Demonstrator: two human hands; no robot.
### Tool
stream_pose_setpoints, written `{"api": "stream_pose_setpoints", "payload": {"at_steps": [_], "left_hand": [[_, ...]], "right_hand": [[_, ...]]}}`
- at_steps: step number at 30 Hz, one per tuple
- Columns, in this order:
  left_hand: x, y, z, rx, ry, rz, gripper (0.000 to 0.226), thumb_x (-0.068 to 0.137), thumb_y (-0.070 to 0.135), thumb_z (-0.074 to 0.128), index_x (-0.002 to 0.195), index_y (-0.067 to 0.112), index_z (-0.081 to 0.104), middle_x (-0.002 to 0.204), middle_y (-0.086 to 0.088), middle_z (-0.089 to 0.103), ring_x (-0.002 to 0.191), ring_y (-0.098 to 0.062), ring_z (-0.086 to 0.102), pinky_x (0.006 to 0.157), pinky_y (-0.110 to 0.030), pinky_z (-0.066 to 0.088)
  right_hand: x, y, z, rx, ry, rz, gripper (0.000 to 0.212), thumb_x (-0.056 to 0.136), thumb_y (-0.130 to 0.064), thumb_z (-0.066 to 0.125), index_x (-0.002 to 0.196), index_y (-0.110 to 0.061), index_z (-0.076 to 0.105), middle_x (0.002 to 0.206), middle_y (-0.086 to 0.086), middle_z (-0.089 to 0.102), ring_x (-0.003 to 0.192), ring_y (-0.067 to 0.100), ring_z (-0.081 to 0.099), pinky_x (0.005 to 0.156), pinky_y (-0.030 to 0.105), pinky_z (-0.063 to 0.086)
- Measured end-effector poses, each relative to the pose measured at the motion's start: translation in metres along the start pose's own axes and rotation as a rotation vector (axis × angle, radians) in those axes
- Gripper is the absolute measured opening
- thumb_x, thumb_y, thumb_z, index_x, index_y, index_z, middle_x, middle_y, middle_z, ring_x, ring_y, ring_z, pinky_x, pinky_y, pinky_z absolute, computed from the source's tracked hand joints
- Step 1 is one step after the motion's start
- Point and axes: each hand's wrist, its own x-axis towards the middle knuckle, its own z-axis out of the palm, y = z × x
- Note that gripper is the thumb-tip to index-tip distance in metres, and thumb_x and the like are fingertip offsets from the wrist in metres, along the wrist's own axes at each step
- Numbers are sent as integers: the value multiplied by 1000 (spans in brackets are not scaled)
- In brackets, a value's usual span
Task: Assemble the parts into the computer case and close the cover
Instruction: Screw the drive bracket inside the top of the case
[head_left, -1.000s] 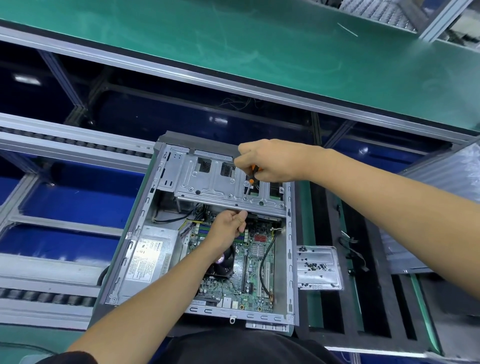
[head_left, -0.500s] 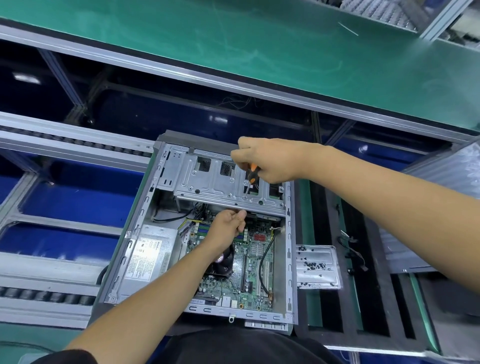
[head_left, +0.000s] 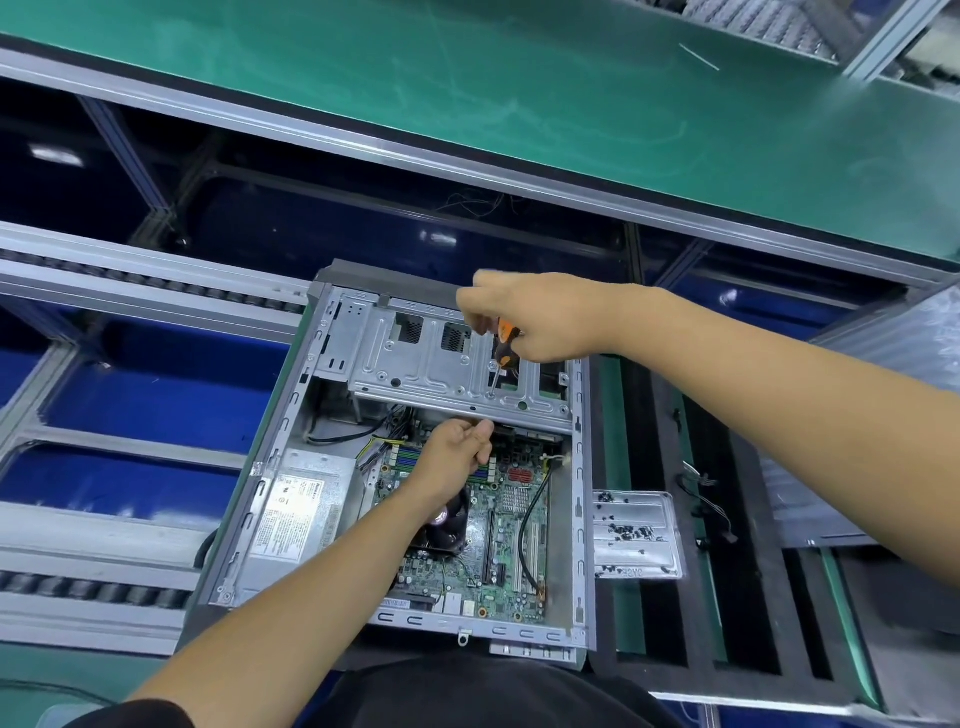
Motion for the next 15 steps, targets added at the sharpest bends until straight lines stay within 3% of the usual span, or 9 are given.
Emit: {"api": "stream_pose_setpoints", "payload": {"at_steps": [2,5,7,9,11,15], "left_hand": [[-1,1,0,12,1,1,49,99,51,53,56,29,56,61,2,50,51,-8,36,57,-26,31],[-2,3,0,7,0,3,49,100,50,53,57,26,56,62,-2,48,50,-10,35,55,-26,29],[-3,5,-1,3,0,-4,48,103,43,52,61,21,54,59,4,50,49,-7,36,53,-21,32],[-3,6,0,2,-4,-6,46,104,39,52,63,17,52,57,7,51,48,-4,38,52,-16,35],[-4,8,1,-7,-4,-9,46,104,37,51,63,16,51,58,6,50,48,-3,38,51,-14,35],[-6,11,1,15,-14,-5,47,105,37,50,63,15,52,56,6,48,47,-3,37,51,-16,34]], "right_hand": [[1,-2,-2,-37,8,-32,30,80,-4,58,97,-25,46,98,-8,53,80,15,55,58,35,40],[5,-4,-3,-324,91,-19,16,85,-20,58,86,-24,43,71,-5,53,59,15,48,50,30,27],[6,-2,0,-421,111,23,11,91,-27,53,87,-23,44,64,-5,52,54,20,47,49,30,26],[6,-2,0,-334,72,66,8,91,-25,54,93,-24,46,79,-5,56,62,20,52,51,31,30],[5,-4,-3,-208,20,33,22,83,-13,56,97,-27,47,97,-7,49,69,13,51,52,31,29],[2,-3,-5,-81,21,-3,26,81,-5,57,94,-26,49,96,-11,54,81,14,54,56,30,32]]}}
